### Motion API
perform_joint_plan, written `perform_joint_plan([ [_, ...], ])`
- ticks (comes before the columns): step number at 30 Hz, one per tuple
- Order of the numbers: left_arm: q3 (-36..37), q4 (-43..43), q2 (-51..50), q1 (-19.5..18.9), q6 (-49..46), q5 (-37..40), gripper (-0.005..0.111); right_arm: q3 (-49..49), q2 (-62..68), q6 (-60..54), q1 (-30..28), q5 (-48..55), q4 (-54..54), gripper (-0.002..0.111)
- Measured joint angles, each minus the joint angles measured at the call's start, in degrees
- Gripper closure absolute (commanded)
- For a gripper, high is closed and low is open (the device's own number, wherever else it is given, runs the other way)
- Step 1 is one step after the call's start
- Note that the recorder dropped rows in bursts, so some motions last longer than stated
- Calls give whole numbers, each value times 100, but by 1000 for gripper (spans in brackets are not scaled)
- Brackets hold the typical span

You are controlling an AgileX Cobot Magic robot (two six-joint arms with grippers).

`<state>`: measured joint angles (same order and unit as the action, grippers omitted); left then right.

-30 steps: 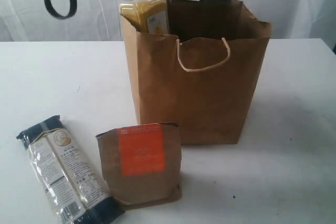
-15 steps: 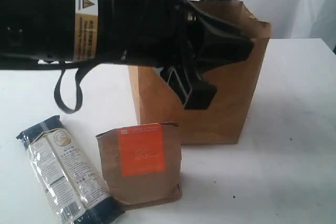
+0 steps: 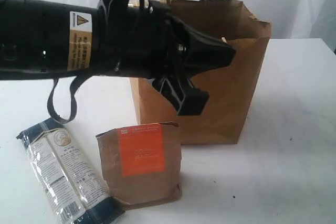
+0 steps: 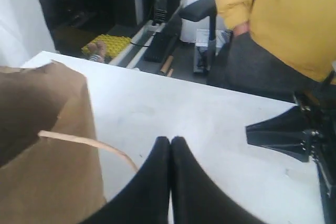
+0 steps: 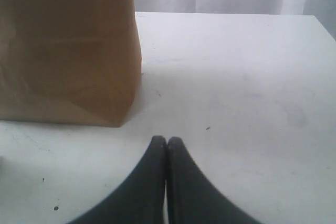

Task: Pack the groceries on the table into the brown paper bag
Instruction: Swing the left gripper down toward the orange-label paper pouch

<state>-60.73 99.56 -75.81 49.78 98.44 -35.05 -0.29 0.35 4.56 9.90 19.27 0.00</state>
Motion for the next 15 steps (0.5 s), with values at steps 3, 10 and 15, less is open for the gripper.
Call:
perform_joint_plan([
  [3,0,0,169,0,14,518,107,0,0,0,0,0,0,108],
  [10,9,0,654,0,14,2129,107,0,0,0,0,0,0,108],
  [15,9,13,960,0,-328,3203,107,0,0,0,0,0,0,108],
])
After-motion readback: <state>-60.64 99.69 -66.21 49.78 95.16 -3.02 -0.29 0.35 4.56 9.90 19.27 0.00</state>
